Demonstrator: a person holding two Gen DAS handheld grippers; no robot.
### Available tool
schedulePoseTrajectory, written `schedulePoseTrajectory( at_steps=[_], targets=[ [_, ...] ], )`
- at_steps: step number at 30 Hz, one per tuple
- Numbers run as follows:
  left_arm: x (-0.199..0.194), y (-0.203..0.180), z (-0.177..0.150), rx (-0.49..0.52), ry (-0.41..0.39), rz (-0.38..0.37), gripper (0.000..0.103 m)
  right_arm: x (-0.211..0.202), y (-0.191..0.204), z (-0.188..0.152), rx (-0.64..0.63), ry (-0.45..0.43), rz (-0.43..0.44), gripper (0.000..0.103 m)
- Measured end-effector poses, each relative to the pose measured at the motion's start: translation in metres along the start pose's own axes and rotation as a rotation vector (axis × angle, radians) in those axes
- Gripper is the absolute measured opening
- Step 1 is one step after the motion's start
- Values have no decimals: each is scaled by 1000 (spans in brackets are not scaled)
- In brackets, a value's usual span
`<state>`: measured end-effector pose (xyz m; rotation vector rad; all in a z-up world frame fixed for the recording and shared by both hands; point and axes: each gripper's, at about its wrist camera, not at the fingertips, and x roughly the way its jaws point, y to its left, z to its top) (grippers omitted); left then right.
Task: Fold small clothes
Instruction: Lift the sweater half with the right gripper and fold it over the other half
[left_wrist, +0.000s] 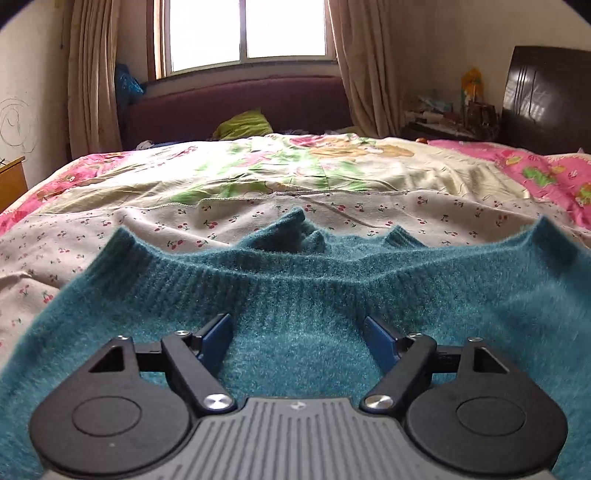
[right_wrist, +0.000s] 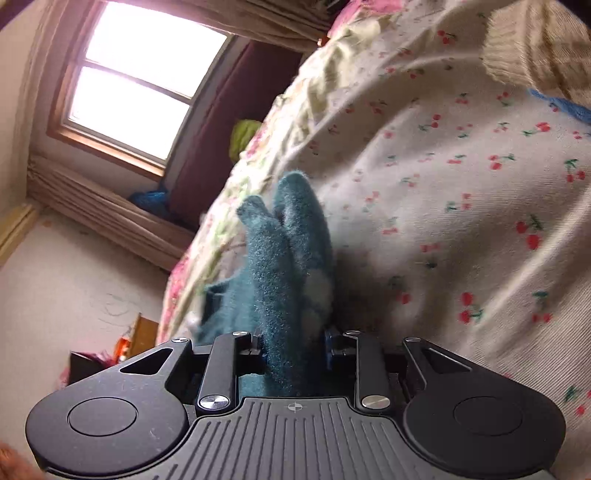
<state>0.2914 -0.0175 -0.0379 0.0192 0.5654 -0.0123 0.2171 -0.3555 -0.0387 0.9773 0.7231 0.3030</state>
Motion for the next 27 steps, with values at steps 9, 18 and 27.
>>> schedulePoseTrajectory(
  at_steps=[9,18,27],
  targets=[
    [0,-1,-7,5,-39,2,89,7,102,-13,-159,6,-3,25],
    [-58,38,1,-12,10,-27,88,34,168,-43,-325,-2,-109,25],
    [-61,47,-29,15,0,-46,88,61,207,-78,-362,29,-213,25]
  ],
)
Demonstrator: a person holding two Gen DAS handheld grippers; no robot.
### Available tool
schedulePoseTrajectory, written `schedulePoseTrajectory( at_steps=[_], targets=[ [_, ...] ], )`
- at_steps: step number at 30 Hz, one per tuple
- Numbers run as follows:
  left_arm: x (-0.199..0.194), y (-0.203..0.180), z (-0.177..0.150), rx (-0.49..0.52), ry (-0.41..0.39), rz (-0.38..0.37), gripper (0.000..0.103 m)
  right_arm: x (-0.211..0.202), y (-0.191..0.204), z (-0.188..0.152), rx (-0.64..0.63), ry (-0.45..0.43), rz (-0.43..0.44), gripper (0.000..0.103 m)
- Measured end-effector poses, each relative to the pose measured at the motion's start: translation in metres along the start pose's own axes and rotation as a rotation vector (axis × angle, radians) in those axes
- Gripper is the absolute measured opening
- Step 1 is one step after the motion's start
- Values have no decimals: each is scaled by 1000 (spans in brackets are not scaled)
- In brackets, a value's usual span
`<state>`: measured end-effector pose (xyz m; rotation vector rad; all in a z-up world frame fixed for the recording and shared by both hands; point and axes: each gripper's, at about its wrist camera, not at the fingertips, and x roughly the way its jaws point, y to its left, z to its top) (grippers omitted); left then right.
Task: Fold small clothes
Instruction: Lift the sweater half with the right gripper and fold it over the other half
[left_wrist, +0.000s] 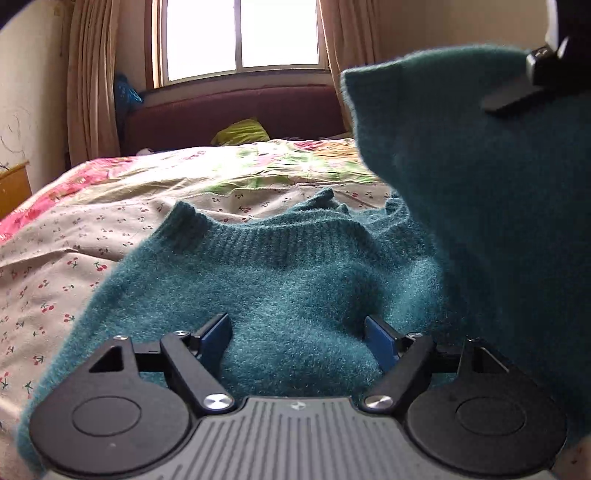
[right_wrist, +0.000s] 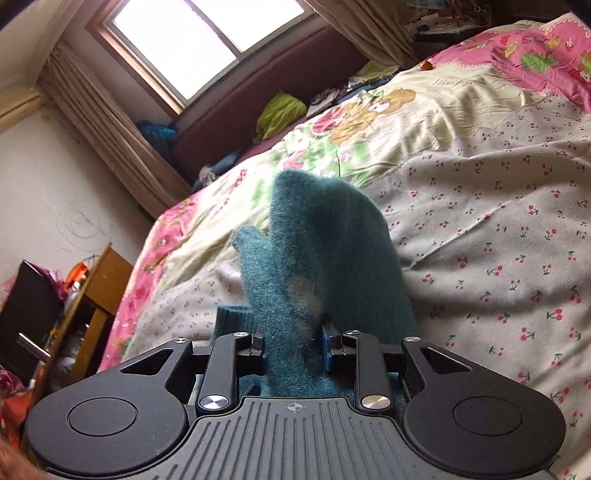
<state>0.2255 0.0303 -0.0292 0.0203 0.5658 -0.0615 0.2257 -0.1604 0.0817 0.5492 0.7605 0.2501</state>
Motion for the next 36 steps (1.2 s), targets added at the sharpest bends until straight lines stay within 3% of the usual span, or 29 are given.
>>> schedulePoseTrajectory(
  at_steps=[3,7,11,19,26,30,36],
  targets=[
    [-25,16,6,-41,30,-49,88,8,19,-1,-24,3,-28,25],
    [-63,30,-4,5,-6,-20,88,17,40,-1,-45,5,-39,24],
    [-38,44,-19,-72,105,-58,86,26,61,-11,-72,13,-76,24],
    [-37,51,-19,-105,99,-110,86,64,109,-29,-85,62,-88,23],
    [-41,66,-19,-175,109,-185,86,112,136,-50,-182,153,-172,27],
    [-46,67,-17,-181,107,-202,86,107,142,-47,-205,188,-142,36],
    [-68,73,-21,-211,107,-198,86,81,146,-37,-190,230,16,35]
  ],
)
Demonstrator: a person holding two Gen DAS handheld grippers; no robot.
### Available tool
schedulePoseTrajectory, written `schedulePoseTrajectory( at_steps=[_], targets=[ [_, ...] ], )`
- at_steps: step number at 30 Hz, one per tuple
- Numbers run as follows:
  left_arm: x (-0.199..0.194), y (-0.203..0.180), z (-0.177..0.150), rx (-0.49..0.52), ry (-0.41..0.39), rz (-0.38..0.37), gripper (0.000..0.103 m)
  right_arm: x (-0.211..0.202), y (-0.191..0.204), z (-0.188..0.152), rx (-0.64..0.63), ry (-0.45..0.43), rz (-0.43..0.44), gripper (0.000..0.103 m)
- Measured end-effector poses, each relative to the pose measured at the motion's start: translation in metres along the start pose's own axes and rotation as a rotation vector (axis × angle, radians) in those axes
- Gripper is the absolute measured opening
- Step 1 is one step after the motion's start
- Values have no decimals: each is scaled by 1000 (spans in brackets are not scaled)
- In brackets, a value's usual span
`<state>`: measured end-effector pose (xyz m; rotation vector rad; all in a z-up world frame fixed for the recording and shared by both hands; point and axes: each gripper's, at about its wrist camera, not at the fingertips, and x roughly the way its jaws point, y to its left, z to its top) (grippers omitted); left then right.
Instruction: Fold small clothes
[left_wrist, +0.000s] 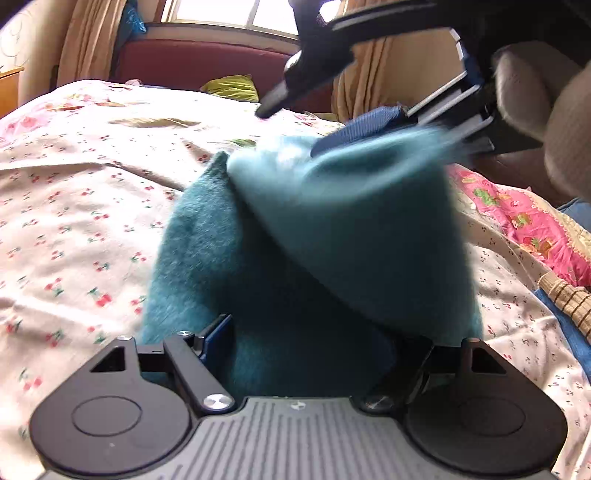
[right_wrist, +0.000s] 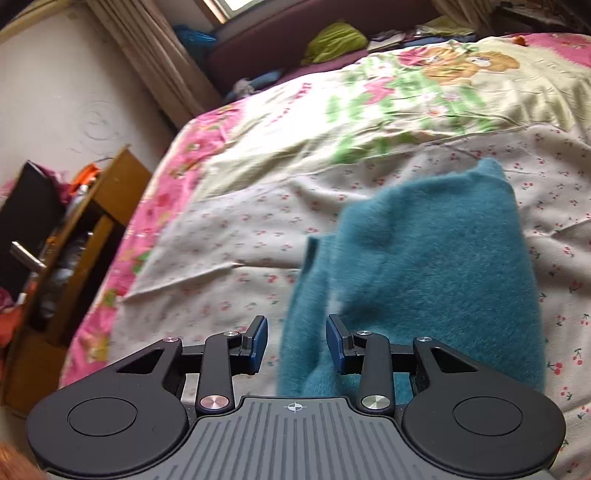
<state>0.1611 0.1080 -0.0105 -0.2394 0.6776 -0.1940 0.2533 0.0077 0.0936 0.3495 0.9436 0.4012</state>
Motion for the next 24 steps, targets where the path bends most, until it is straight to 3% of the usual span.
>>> schedulePoseTrajectory(
  at_steps=[4,6,11,15,20,22,24],
  targets=[
    [-28,-1,-10,-8,-21,35,87,-15,4,4,-107,-44,-53,36],
    [-46,1,-16,-37,-44,67,88,-14,1,5,-136,-25,-75,36],
    [-92,11,-14,-136,-229,99,90,-1,0,3,-199,14,-122,37],
    [-105,4,5,-89,-334,45,91,8,8,10,-273,53,-146,37],
    [-81,-16,29,31,-331,-5,90,19,16,30,-351,94,-164,48],
    [-63,-17,34,20,-294,-43,80,30,17,34,-356,119,-173,48],
    [-47,-15,30,2,-230,-63,63,48,18,34,-360,160,-198,49]
  ],
)
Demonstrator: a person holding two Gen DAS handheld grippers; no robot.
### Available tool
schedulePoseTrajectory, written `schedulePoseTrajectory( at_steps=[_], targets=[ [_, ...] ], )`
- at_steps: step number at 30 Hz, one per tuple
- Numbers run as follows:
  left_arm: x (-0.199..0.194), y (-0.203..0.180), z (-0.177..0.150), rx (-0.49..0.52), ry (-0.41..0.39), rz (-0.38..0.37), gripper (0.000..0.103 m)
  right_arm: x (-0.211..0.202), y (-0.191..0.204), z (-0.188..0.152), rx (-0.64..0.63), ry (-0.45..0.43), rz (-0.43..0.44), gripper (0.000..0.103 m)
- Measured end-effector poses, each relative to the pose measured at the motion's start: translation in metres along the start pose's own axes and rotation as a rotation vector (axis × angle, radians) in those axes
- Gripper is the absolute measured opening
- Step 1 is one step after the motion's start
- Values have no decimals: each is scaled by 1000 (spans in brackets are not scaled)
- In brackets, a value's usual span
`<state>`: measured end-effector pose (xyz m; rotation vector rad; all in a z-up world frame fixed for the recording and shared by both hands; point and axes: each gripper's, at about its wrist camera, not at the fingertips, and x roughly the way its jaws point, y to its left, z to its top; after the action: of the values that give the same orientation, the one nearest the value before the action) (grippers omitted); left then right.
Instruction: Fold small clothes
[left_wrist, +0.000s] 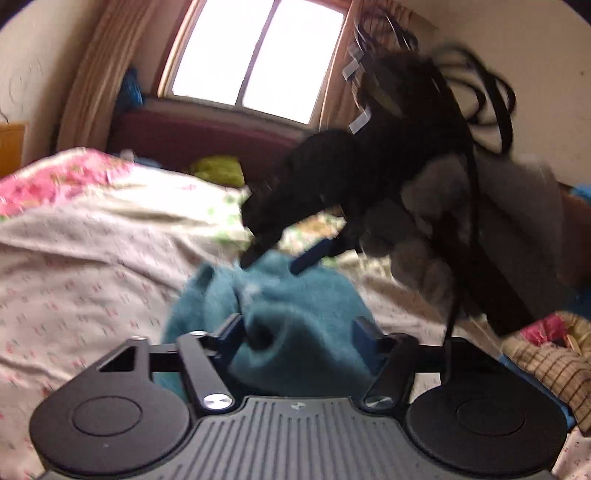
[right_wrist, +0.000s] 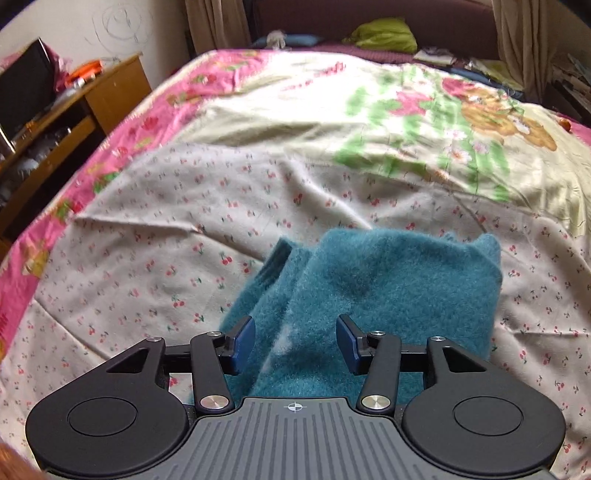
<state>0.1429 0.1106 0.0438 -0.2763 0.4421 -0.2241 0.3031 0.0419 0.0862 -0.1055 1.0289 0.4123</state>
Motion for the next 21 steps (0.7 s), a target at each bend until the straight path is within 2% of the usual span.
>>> schedulePoseTrajectory(
  at_steps=[3,6,9,14,18,21],
  targets=[
    [8,4,-25,1,102,31,54,26,6,-2,2,37,-48,49],
    [13,15,-38,-28,149,40,52,46,13,-7,-11,50,-102,49],
    [12,20,-42,-64,154,26,51,50,24,-11,-72,51,-152,50],
    [7,13,-43,-18,142,35,51,39,34,-7,-58,59,-64,62],
    [2,15,-43,-38,146,23,51,53,43,-8,-107,81,-141,62],
    [-1,15,-44,-37,139,21,52,57,40,-9,-119,88,-150,61]
  ],
)
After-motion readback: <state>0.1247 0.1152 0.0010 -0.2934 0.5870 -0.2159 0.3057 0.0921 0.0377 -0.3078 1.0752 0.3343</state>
